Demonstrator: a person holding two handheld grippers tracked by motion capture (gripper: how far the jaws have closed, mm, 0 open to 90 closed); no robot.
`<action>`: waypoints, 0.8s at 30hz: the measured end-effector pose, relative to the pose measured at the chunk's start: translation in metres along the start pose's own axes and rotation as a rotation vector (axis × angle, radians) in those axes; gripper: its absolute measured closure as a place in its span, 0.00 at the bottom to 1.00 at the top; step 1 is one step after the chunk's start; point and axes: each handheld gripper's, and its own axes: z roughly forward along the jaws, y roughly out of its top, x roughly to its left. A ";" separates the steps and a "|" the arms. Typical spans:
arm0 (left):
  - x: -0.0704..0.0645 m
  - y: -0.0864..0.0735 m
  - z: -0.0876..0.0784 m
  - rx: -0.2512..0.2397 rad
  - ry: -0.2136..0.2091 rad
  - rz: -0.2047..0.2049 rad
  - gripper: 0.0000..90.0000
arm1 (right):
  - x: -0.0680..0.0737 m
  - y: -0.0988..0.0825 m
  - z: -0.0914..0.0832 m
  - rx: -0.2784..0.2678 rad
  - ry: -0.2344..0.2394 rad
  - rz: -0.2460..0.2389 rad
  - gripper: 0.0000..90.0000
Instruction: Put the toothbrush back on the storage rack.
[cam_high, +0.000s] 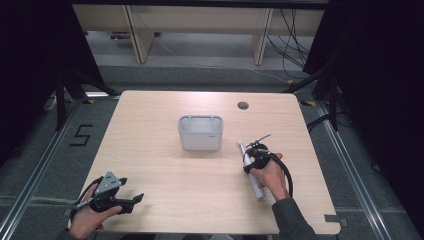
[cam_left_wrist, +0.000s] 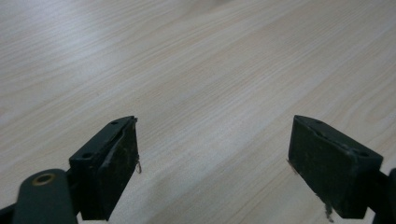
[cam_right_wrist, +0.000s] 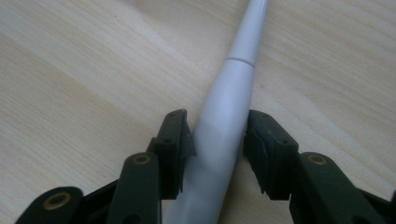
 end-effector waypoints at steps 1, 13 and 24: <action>0.000 0.000 0.000 -0.003 0.006 0.000 0.17 | -0.002 0.003 0.000 0.015 0.003 -0.026 0.68; 0.000 0.000 0.000 -0.002 -0.001 0.011 0.17 | -0.005 0.014 -0.001 0.150 0.002 -0.082 0.73; 0.000 0.001 0.000 0.010 0.005 0.016 0.17 | -0.009 0.021 -0.001 0.240 0.000 -0.117 0.73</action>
